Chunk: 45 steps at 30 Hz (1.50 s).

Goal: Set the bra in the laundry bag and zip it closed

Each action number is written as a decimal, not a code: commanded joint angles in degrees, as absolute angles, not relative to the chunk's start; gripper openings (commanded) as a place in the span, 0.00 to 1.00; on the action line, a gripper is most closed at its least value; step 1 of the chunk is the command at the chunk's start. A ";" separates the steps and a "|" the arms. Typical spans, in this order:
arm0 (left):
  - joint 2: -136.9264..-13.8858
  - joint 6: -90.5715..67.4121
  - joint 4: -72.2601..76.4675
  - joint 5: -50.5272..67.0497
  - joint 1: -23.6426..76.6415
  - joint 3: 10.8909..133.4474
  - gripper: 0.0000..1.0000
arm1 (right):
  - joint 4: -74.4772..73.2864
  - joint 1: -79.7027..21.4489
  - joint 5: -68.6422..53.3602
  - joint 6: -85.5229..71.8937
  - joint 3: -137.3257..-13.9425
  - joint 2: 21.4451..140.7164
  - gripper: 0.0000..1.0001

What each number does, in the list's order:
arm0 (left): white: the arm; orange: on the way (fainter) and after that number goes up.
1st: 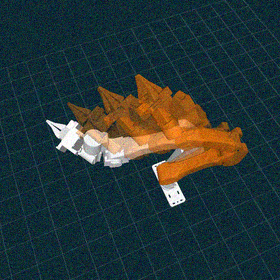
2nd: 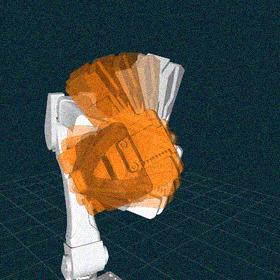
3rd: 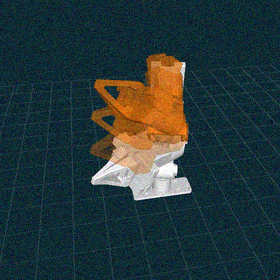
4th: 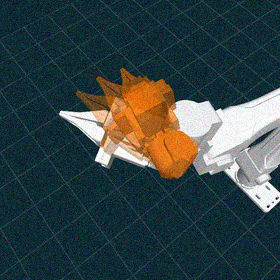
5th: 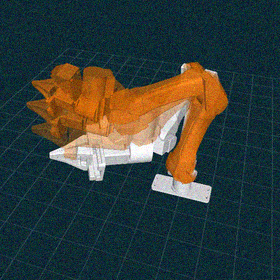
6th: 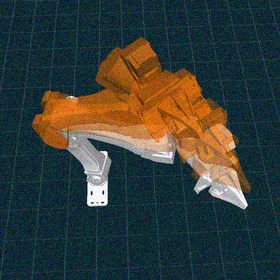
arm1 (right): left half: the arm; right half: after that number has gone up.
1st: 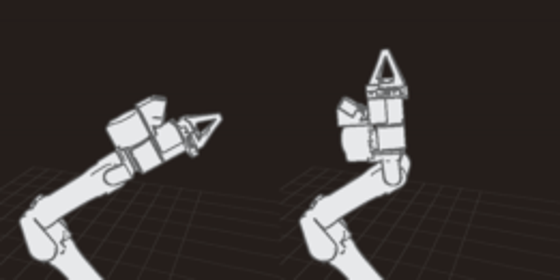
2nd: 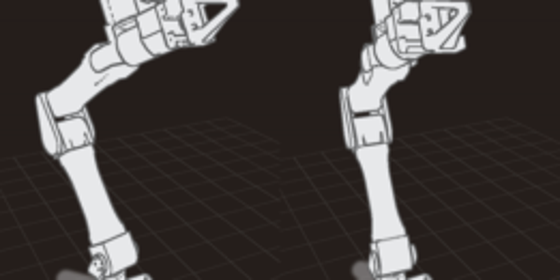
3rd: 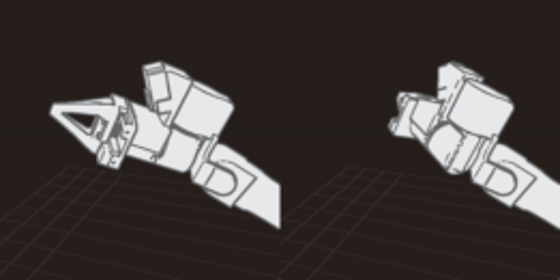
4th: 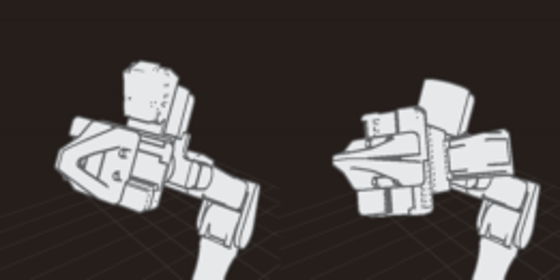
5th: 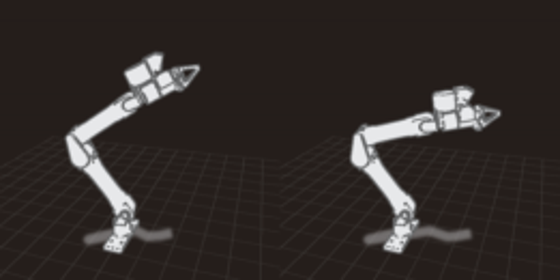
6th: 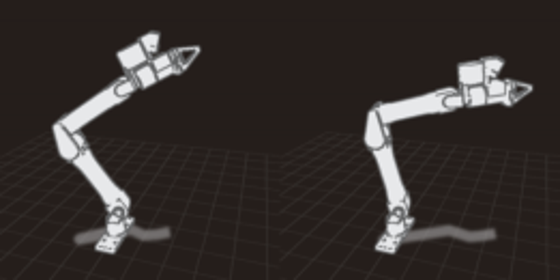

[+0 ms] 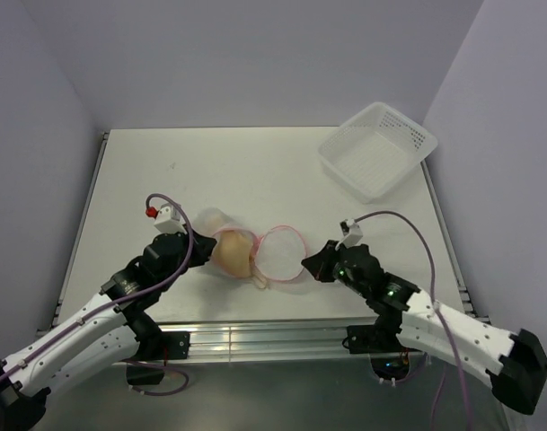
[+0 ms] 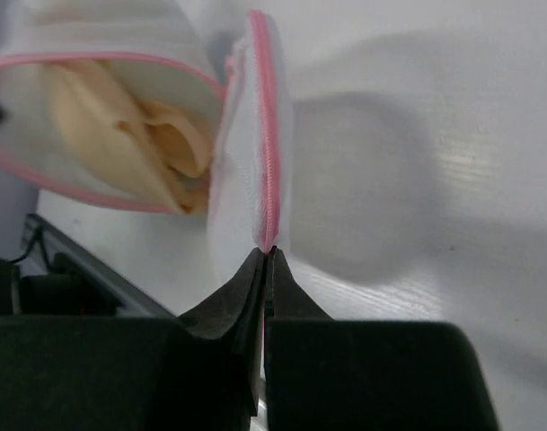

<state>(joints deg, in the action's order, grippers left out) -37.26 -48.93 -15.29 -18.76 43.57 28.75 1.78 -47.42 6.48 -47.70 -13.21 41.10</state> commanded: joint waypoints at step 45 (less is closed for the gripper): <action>-36.83 -45.53 -18.10 -11.33 39.90 33.92 0.00 | -26.02 -40.78 -11.16 -30.58 -56.42 40.53 0.00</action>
